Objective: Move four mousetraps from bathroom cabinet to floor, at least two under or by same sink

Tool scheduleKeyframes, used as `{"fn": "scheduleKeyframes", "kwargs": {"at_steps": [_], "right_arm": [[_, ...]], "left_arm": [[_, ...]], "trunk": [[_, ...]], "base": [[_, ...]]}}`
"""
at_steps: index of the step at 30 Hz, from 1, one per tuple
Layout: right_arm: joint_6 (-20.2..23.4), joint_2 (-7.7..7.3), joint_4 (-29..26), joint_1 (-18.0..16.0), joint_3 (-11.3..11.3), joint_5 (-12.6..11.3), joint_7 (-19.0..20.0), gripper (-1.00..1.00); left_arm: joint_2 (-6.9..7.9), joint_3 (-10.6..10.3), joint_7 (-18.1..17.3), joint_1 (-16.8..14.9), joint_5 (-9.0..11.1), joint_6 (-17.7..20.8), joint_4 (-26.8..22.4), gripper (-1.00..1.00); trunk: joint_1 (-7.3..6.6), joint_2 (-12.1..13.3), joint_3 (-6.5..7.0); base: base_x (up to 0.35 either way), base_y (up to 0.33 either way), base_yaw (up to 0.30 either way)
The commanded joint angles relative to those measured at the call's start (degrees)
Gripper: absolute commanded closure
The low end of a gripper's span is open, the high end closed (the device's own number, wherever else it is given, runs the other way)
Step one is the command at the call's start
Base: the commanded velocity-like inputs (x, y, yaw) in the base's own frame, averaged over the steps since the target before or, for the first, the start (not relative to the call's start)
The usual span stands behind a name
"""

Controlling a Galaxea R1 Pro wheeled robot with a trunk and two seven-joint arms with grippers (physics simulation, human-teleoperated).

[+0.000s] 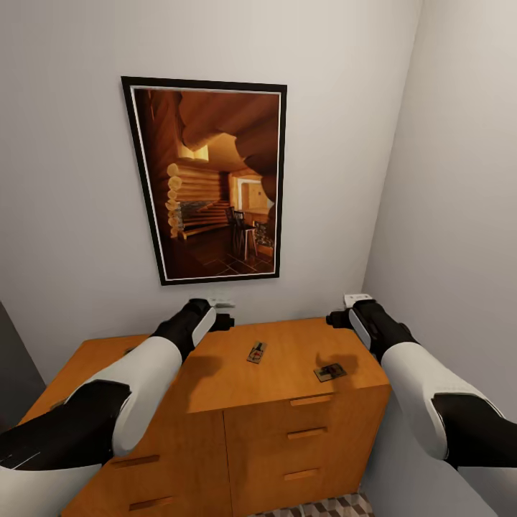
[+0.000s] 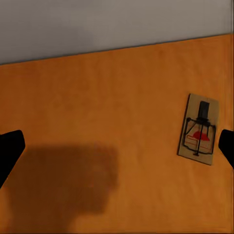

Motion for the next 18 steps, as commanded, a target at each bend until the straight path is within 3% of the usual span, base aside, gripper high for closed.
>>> {"fn": "scheduleKeyframes", "kwargs": {"at_steps": [1,7,18], "right_arm": [[-0.03,-0.02,0.11,-0.01,-0.01,0.25,0.02,-1.0],[-3.53,0.02,0.79,-0.05,0.11,0.19,0.07,-1.0],[-4.94,0.14,1.97,-0.06,0.21,0.18,1.22,-1.0]], "left_arm": [[0.0,-0.35,-0.06,-0.04,0.58,0.09,0.46,-1.0],[0.0,-0.35,-1.77,-0.11,0.57,-1.05,2.84,-1.0],[0.0,-0.2,-2.28,-0.1,0.57,-2.67,3.55,-1.0]], "trunk": [[0.02,-0.05,-0.03],[0.02,-0.05,-0.03],[0.02,-0.05,-0.03]], "base": [[0.0,0.0,0.0],[0.0,0.0,0.0],[0.0,0.0,0.0]]}}
